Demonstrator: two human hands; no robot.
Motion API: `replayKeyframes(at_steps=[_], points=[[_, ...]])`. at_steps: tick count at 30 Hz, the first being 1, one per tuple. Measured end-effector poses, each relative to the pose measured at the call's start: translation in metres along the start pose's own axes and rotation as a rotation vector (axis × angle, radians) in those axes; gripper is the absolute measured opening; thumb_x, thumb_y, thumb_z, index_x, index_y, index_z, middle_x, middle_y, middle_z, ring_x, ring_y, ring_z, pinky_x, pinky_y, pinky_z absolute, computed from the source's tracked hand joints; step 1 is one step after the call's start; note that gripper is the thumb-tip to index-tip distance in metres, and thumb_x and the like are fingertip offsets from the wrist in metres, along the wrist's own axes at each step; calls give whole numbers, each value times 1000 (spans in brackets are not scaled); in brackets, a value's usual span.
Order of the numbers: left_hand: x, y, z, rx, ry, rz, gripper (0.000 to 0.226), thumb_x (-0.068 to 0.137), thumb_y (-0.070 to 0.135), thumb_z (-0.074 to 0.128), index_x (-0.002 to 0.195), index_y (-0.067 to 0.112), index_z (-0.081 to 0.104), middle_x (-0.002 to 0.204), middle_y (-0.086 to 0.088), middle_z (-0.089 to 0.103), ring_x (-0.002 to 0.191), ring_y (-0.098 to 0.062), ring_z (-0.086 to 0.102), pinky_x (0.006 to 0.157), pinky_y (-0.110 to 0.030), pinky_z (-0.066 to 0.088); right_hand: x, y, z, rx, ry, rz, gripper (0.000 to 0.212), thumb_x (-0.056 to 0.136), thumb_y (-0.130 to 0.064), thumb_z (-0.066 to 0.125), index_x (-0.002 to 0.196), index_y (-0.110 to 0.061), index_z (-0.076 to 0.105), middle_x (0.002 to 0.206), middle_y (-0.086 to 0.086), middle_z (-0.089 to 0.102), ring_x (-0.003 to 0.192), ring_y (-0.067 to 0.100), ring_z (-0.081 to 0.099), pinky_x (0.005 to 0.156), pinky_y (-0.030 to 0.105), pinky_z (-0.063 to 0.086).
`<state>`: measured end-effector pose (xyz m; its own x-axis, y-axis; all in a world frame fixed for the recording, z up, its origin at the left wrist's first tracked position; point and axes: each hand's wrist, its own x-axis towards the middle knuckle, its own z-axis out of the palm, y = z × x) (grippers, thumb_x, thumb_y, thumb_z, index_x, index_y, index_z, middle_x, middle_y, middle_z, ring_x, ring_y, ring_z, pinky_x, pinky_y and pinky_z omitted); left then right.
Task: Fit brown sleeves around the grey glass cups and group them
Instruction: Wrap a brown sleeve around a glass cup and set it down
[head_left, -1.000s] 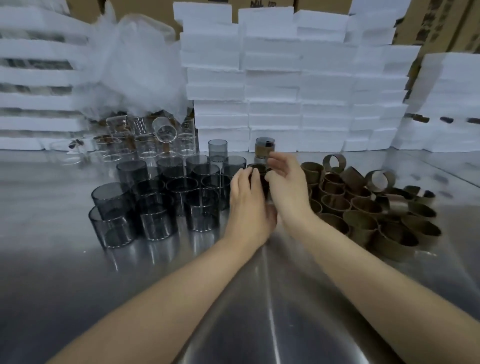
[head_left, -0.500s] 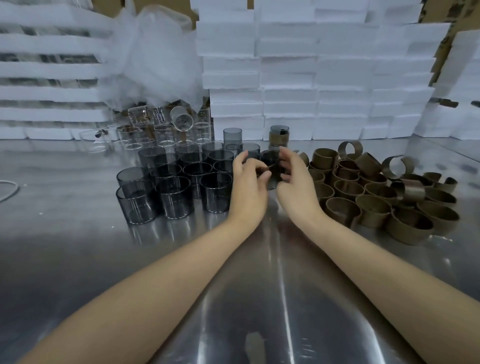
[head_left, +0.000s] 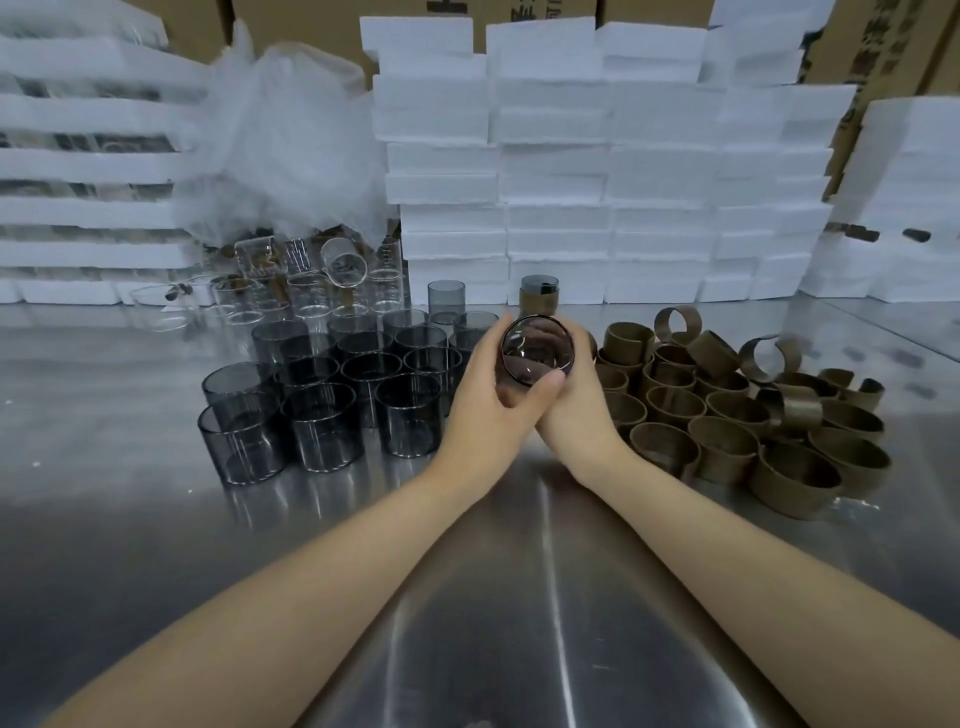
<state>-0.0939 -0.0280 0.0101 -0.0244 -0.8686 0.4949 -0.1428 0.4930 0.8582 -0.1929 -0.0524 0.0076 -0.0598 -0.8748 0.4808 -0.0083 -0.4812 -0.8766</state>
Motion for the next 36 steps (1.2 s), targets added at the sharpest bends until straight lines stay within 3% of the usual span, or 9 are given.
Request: replayKeyframes(at_steps=[6,9,11,17,21,25,29,33,36], points=[[1,-2,0,-49,11,20,58,84,14,76,131,32,46,129,11,58,120,1,54,102,-19,44,2,3,-3,50,-43,-23,52,78,5,67,123,-11,46,110,-2,58,100,7,62,87,24,53],[2,-3,-1,-81,53,10,52,82,14,77,126,24,49,120,9,61,112,0,59,95,-16,46,0,3,-5,-144,-93,-125,60,77,4,69,115,-37,50,110,-20,59,104,1,60,91,23,50],[2,-3,-2,-61,103,-17,51,80,19,79,121,23,49,113,9,61,103,6,59,87,-10,46,-2,3,-4,-220,-129,-167,63,75,-1,71,114,-45,48,119,-13,59,113,9,58,99,32,49],[4,-2,-5,-92,185,-3,35,81,21,78,102,16,51,94,7,60,85,6,60,77,-13,49,-6,3,-5,-369,-164,-344,59,75,-5,76,122,-31,51,122,-1,57,118,8,53,101,26,46],[4,0,-8,-155,194,37,14,91,22,68,90,18,54,80,15,64,78,5,62,70,-13,49,-4,4,-5,-331,-179,-360,51,74,5,74,118,-14,56,117,3,59,113,17,58,94,39,50],[5,2,-8,-211,163,14,20,100,19,53,82,11,50,65,20,63,66,8,60,61,-8,45,-3,2,-6,-257,-178,-234,62,65,5,74,115,-26,56,116,1,61,109,14,61,90,40,54],[6,1,-7,-253,108,-33,22,103,17,46,83,11,52,69,17,63,70,4,58,70,-13,48,1,1,-9,-204,-151,-98,79,51,15,72,106,-38,54,106,-13,64,99,2,62,79,18,51],[6,0,-6,-307,73,-59,21,104,13,42,97,14,62,89,11,68,89,-3,63,84,-18,49,3,-3,-10,-123,-142,-32,76,45,11,71,113,-20,57,100,-14,66,95,4,64,72,16,51],[5,2,-3,-330,24,-102,27,104,11,39,118,21,61,110,10,68,106,-3,63,93,-17,48,3,-6,-11,-61,-92,-12,75,45,21,67,102,-26,56,87,-25,66,84,-6,63,63,10,49]])
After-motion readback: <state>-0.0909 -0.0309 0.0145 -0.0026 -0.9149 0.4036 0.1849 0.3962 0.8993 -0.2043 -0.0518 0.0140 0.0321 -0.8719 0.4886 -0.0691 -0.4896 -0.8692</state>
